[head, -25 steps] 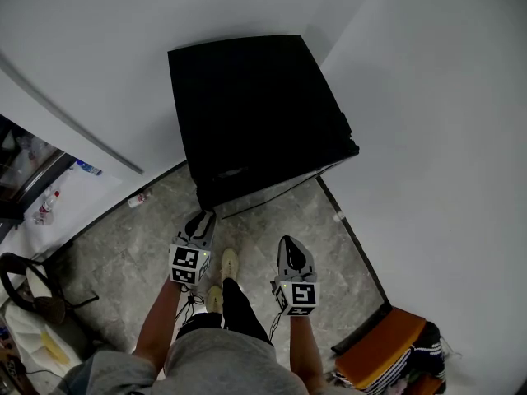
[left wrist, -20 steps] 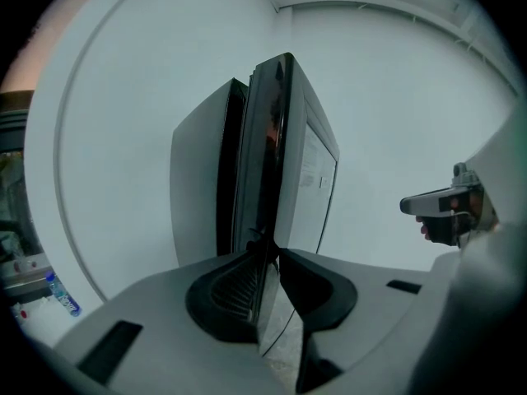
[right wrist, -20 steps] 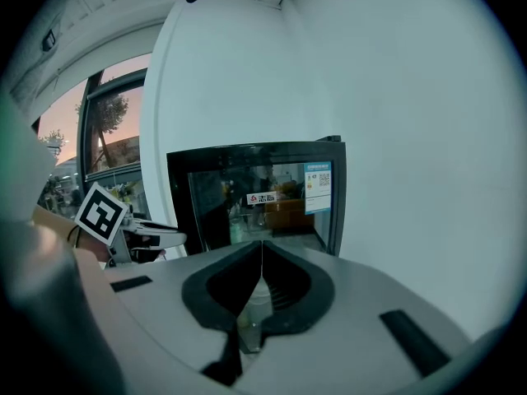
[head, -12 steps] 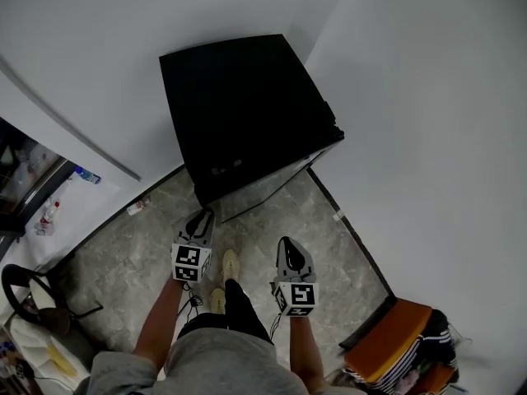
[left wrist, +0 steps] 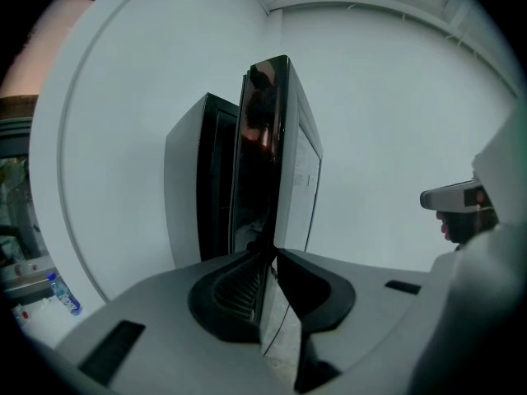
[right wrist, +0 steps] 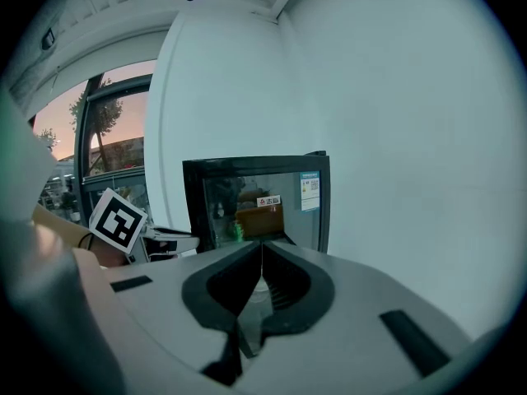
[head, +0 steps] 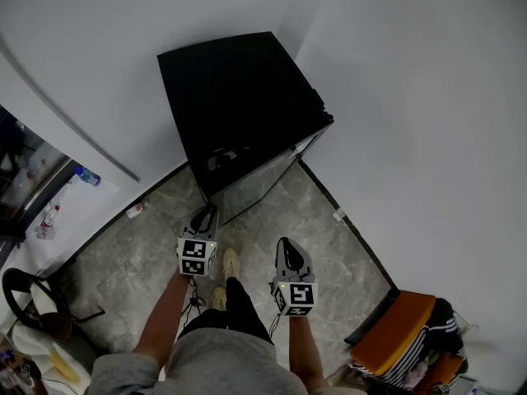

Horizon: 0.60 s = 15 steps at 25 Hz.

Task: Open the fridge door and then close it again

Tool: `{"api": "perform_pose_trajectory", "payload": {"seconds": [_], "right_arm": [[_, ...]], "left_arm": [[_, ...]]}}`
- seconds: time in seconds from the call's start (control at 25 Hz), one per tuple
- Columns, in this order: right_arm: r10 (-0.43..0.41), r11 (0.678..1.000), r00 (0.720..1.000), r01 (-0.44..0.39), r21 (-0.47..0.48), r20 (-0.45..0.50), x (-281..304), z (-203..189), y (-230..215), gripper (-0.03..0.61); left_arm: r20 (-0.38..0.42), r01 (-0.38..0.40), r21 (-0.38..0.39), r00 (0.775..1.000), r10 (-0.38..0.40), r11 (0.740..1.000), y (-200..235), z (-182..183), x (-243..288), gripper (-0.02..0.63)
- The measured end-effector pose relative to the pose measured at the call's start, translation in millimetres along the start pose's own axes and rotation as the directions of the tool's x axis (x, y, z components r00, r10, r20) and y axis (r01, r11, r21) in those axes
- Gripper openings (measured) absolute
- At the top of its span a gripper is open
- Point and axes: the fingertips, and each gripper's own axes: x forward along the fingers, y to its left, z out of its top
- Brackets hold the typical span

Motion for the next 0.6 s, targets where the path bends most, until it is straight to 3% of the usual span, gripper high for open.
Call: {"api": "perform_pose_trajectory", "payload": {"seconds": [0.6], "right_arm": [[-0.068, 0.998, 0.998, 0.068, 0.017, 0.014, -50, -18, -8, 0.025]], "left_arm": [[0.008, 0.032, 0.028, 0.999, -0.032, 0.999, -38, -12, -12, 0.054]]}}
